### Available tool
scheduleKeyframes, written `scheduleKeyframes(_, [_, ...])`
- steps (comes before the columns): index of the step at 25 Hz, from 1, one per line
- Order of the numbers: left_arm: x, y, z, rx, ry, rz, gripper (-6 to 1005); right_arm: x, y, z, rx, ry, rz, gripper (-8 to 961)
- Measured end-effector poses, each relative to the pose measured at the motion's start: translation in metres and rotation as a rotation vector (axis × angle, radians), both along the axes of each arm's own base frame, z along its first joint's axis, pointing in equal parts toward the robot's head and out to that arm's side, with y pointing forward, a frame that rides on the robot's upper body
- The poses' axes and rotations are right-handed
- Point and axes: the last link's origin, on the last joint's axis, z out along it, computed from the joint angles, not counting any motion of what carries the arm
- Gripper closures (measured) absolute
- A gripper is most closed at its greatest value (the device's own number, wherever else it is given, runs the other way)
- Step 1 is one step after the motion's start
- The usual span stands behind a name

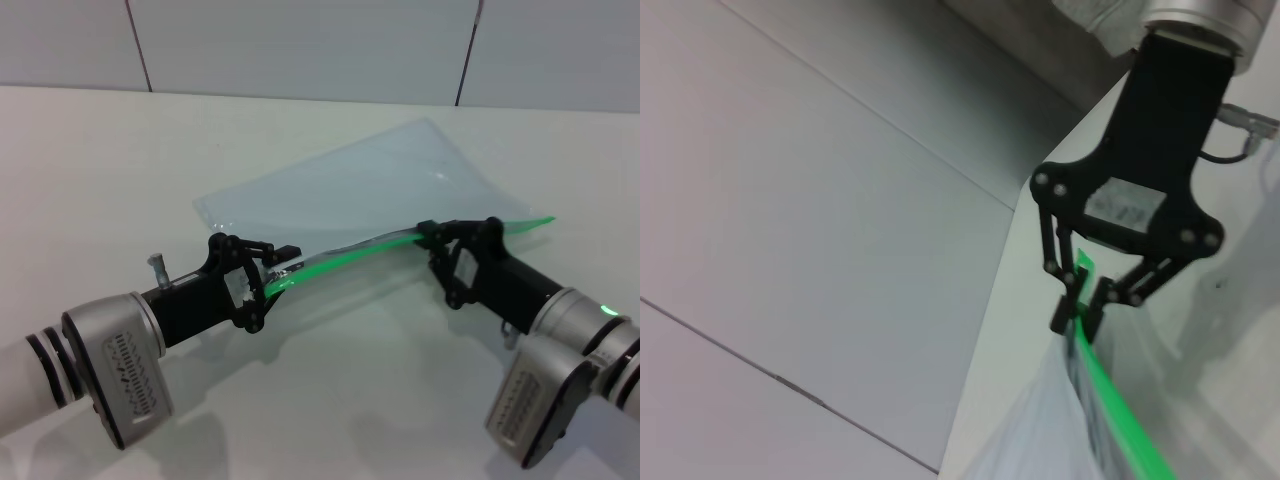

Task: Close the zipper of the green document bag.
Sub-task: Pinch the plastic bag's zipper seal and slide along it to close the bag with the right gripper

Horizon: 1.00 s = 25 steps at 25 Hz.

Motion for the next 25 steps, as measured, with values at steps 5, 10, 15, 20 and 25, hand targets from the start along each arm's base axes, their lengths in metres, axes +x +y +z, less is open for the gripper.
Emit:
scheduleKeyframes(5, [0.0, 0.0, 0.0, 0.001, 0.0, 0.002, 945, 0.012, 0.007, 0.011, 0.047, 0.005, -0.052, 878])
scheduleKeyframes(10, [0.0, 0.0, 0.0, 0.001, 0.0, 0.003, 930, 0.024, 0.012, 0.023, 0.097, 0.022, -0.115, 878])
scheduleKeyframes(15, [-0.001, -0.001, 0.0, 0.0, -0.001, 0.006, 909, 0.036, 0.019, 0.036, 0.163, 0.031, -0.174, 877])
scheduleKeyframes(20, [-0.002, -0.002, 0.0, 0.0, -0.002, 0.011, 889, 0.044, 0.023, 0.046, 0.207, 0.035, -0.212, 877])
scheduleKeyframes(25, [-0.003, -0.003, 0.0, 0.0, -0.001, 0.012, 869, 0.051, 0.026, 0.053, 0.239, 0.033, -0.234, 877])
